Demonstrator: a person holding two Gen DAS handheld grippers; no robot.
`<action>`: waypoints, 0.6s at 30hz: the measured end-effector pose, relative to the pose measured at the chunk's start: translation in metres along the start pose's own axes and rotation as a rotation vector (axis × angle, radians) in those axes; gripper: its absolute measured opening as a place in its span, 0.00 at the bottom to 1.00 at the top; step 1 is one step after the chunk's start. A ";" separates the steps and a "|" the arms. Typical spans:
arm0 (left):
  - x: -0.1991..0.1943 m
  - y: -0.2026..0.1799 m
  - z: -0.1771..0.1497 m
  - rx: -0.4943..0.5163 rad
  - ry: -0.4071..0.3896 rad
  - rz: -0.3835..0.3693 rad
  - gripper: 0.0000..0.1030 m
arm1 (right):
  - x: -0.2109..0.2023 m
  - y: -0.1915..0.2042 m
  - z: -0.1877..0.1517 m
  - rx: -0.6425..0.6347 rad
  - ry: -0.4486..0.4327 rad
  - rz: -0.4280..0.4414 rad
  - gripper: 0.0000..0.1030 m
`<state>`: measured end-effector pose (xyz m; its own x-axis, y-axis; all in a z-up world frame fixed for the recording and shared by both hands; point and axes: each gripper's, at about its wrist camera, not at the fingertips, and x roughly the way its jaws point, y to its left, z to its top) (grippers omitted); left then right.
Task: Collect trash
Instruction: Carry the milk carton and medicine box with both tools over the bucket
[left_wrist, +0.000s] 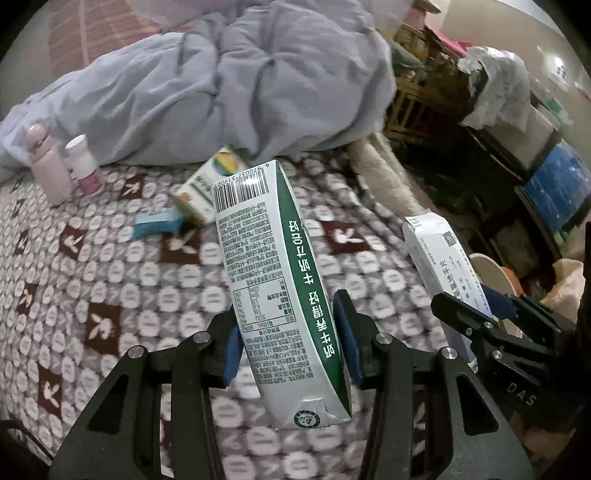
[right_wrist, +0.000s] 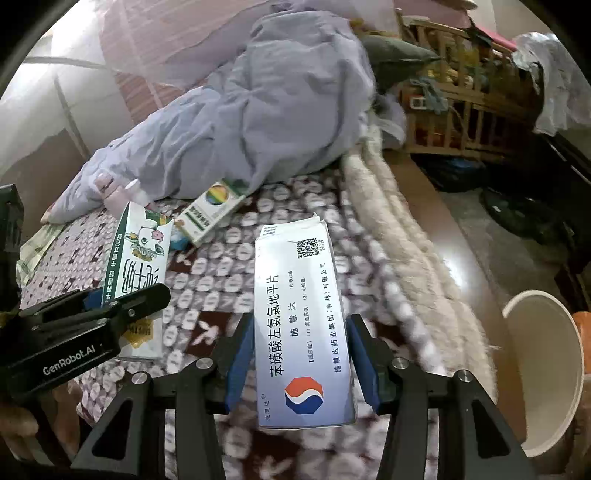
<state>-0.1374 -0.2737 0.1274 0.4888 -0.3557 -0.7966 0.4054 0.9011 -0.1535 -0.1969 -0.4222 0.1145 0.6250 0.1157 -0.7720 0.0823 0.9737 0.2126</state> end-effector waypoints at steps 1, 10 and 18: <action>0.001 -0.006 0.001 0.008 0.002 -0.005 0.42 | -0.002 -0.004 0.000 0.006 -0.005 -0.003 0.47; 0.013 -0.065 0.006 0.089 0.015 -0.069 0.42 | -0.025 -0.052 -0.008 0.064 -0.030 -0.061 0.47; 0.026 -0.118 0.009 0.143 0.044 -0.141 0.42 | -0.044 -0.106 -0.016 0.145 -0.041 -0.123 0.47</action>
<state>-0.1660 -0.3918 0.1300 0.3867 -0.4619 -0.7982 0.5749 0.7975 -0.1830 -0.2456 -0.5269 0.1163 0.6343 -0.0134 -0.7730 0.2690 0.9412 0.2044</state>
